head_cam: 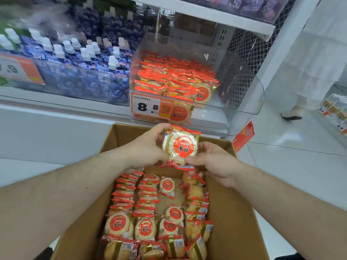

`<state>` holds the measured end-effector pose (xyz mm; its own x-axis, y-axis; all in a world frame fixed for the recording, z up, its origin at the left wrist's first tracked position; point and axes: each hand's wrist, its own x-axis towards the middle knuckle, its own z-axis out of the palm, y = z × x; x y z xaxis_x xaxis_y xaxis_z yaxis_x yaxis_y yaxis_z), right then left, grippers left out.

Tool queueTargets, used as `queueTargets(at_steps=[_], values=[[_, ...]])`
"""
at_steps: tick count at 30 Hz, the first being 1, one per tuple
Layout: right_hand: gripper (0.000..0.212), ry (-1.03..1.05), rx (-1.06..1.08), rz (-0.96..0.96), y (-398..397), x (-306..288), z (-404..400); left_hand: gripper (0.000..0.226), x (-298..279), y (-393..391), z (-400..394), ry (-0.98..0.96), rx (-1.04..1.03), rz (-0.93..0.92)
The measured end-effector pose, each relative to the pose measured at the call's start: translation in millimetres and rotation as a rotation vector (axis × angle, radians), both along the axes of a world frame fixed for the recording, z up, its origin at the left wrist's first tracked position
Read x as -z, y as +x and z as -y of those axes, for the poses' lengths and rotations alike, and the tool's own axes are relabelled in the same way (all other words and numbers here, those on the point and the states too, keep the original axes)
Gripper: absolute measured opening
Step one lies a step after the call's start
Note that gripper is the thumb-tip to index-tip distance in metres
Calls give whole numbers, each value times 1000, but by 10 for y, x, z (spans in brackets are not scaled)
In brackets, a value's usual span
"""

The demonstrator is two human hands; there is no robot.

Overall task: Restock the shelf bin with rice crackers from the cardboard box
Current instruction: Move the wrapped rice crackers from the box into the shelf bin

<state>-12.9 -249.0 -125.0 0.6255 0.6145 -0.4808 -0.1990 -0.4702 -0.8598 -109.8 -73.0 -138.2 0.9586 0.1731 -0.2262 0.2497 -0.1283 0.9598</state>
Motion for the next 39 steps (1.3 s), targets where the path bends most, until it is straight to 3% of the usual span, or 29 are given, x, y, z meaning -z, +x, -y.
queueTargets(at_steps=[6, 10, 17, 23, 27, 30, 34, 37, 39], values=[[40, -20, -14, 76, 34, -57, -37, 59, -39, 38, 32, 67, -32, 95], [44, 25, 12, 163, 104, -191, -22, 74, -138, 47, 33, 128, 13, 185], [48, 311, -29, 206, 174, -457, 22, 94, -363, 90, 31, 199, 29, 354], [41, 393, 172, 603, 465, -1073, 87, 82, -497, 78, -21, 1002, -146, 302], [40, 155, 205, 673, 835, -1264, -23, 80, -440, 101, -18, 1219, -167, 266], [38, -62, 185, 574, 1112, -1116, -210, 84, -430, 155, -28, 1261, -137, 154], [29, -195, 184, 501, 1398, -810, -457, 84, -385, 169, -29, 1282, -117, 108], [29, -319, 176, 608, 1574, -676, -602, 82, -372, 162, -38, 1270, -117, 121], [43, -464, 141, 730, 1633, -627, -690, 82, -365, 165, -40, 1265, -121, 132]])
